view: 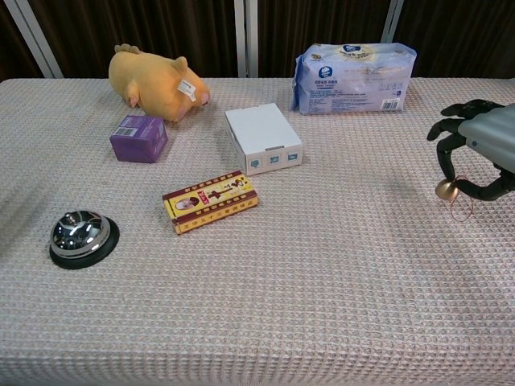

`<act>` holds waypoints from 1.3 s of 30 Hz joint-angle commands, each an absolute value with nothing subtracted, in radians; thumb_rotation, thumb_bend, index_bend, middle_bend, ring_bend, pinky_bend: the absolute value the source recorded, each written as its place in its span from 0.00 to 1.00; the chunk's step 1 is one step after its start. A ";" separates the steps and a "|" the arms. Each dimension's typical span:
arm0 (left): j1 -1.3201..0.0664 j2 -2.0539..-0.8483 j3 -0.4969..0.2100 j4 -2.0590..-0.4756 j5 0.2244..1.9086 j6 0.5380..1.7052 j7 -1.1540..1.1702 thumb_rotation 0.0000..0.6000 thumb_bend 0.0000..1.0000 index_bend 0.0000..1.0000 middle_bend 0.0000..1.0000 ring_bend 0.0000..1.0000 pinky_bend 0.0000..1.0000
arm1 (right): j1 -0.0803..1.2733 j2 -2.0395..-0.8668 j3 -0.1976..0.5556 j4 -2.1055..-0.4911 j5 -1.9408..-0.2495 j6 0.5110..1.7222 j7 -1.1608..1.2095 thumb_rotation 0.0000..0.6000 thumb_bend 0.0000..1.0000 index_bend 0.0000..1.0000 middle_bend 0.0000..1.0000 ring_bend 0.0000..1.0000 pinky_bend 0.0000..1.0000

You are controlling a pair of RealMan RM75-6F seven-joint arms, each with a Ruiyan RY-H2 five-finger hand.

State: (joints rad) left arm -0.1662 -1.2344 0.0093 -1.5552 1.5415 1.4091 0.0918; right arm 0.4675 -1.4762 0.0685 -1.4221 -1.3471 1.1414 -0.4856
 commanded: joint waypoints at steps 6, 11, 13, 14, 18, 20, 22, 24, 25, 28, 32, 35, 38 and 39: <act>-0.165 -1.233 0.010 -1.559 1.546 1.410 0.091 1.00 0.25 0.14 0.11 0.08 0.22 | 0.482 -1.425 0.130 -1.438 -1.415 1.244 -0.502 1.00 0.37 0.68 0.20 0.00 0.00; -0.166 -1.233 0.010 -1.561 1.544 1.407 0.090 1.00 0.25 0.14 0.11 0.08 0.22 | 0.474 -1.416 0.132 -1.473 -1.375 1.210 -0.428 1.00 0.40 0.72 0.22 0.00 0.00; -0.167 -1.233 0.012 -1.563 1.547 1.405 0.088 1.00 0.25 0.14 0.11 0.08 0.22 | 0.470 -1.435 0.111 -1.439 -1.395 1.215 -0.445 1.00 0.38 0.74 0.24 0.00 0.00; -0.167 -1.233 0.012 -1.563 1.548 1.404 0.088 1.00 0.25 0.14 0.11 0.08 0.22 | 0.463 -1.437 0.122 -1.472 -1.352 1.194 -0.394 1.00 0.38 0.74 0.24 0.00 0.00; -0.167 -1.228 0.013 -1.567 1.547 1.402 0.085 1.00 0.25 0.14 0.11 0.08 0.22 | 0.458 -1.442 0.134 -1.485 -1.307 1.180 -0.402 1.00 0.39 0.75 0.25 0.00 0.00; -0.168 -1.226 0.012 -1.567 1.545 1.399 0.082 1.00 0.25 0.14 0.11 0.08 0.22 | 0.459 -1.405 0.156 -1.568 -1.239 1.132 -0.359 1.00 0.41 0.77 0.25 0.00 0.00; -0.169 -1.227 0.011 -1.566 1.545 1.399 0.087 1.00 0.25 0.14 0.11 0.08 0.22 | 0.484 -1.419 0.116 -1.428 -1.395 1.232 -0.580 1.00 0.43 0.79 0.26 0.00 0.00; -0.170 -1.228 0.012 -1.567 1.548 1.398 0.084 1.00 0.25 0.14 0.11 0.08 0.22 | 0.462 -1.439 0.127 -1.484 -1.310 1.191 -0.486 1.00 0.39 0.80 0.26 0.00 0.00; -0.170 -1.229 0.012 -1.567 1.548 1.397 0.084 1.00 0.25 0.14 0.11 0.08 0.22 | 0.460 -1.427 0.148 -1.518 -1.267 1.175 -0.447 1.00 0.41 0.80 0.26 0.00 0.00; -0.169 -1.230 0.013 -1.565 1.547 1.396 0.084 1.00 0.25 0.14 0.11 0.08 0.22 | 0.467 -1.440 0.114 -1.438 -1.342 1.209 -0.529 1.00 0.41 0.82 0.26 0.00 0.00; -0.169 -1.228 0.012 -1.565 1.544 1.394 0.082 1.00 0.25 0.14 0.11 0.08 0.22 | 0.469 -1.427 0.117 -1.456 -1.318 1.187 -0.521 1.00 0.44 0.82 0.26 0.00 0.00; -0.170 -1.227 0.013 -1.565 1.547 1.394 0.083 1.00 0.25 0.14 0.11 0.08 0.22 | 0.470 -1.431 0.107 -1.462 -1.318 1.177 -0.522 1.00 0.44 0.82 0.26 0.00 0.00; -0.171 -1.227 0.012 -1.566 1.546 1.394 0.082 1.00 0.25 0.14 0.11 0.08 0.22 | 0.467 -1.437 0.102 -1.471 -1.296 1.153 -0.502 1.00 0.44 0.83 0.25 0.00 0.00; -0.171 -1.227 0.012 -1.566 1.546 1.393 0.083 1.00 0.25 0.14 0.11 0.08 0.22 | 0.470 -1.436 0.098 -1.461 -1.305 1.157 -0.521 1.00 0.44 0.83 0.25 0.00 0.00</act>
State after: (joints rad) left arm -0.1709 -1.2268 0.0122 -1.5661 1.5464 1.3933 0.0827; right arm 0.4675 -1.4335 0.1104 -1.4635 -1.2921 1.1716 -0.5080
